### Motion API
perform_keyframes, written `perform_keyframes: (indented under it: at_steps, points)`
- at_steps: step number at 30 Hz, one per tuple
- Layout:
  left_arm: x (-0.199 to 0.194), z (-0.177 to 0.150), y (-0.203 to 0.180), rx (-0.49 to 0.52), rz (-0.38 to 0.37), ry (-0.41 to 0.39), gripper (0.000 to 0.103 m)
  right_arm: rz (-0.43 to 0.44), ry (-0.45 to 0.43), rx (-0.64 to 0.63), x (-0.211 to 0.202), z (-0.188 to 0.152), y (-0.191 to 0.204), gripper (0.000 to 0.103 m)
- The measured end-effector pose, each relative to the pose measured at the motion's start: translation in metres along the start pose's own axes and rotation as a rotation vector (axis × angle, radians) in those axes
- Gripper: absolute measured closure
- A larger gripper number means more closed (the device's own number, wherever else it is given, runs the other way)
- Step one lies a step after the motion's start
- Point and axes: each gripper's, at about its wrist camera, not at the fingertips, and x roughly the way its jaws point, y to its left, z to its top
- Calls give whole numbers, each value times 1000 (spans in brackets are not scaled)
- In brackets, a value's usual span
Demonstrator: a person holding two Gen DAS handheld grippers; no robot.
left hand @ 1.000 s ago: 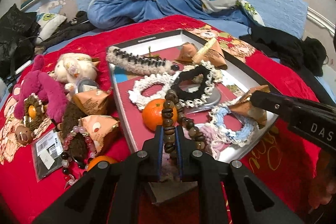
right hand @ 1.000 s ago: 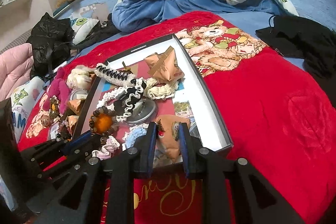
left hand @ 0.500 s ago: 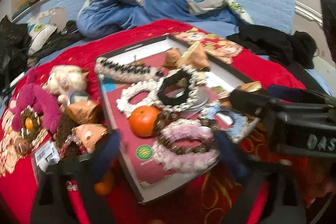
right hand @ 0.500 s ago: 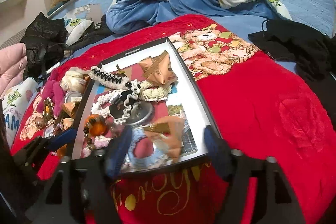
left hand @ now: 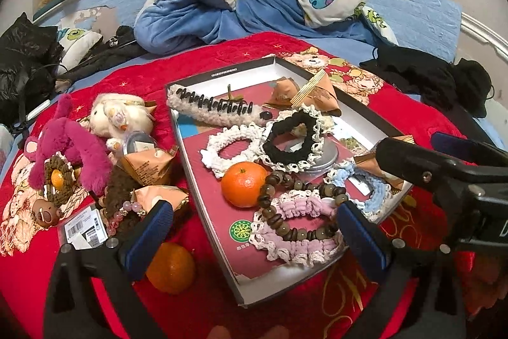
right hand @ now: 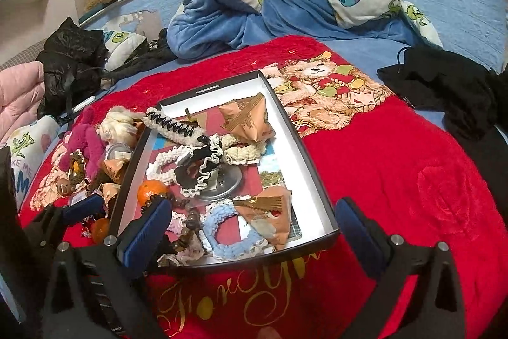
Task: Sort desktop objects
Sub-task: 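Withdraw both tools from the box toward the remaining items on the bedspread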
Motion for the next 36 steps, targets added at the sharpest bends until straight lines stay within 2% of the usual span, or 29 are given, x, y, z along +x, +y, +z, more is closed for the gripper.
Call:
perform_keyframes:
  at_steps: [7,12,25,29,36]
  points:
    - [-9,0,6,-7,9,-25,0,12,-6,17,-2,1,0,0]
    - [-30,-1,29,-15,65,-31,0,56,-26,34,-8,6,12,0]
    - [-94,-26,134,-121,232,-50,0,249,-43,1,-14,4,102,0]
    - [-102,-36,156,-155,251,-55,0,293,-29,-17,-9,1,128,0]
    - [-92,-48,175,-178,258,-39,0,327,-9,-50,1,-5,158,0]
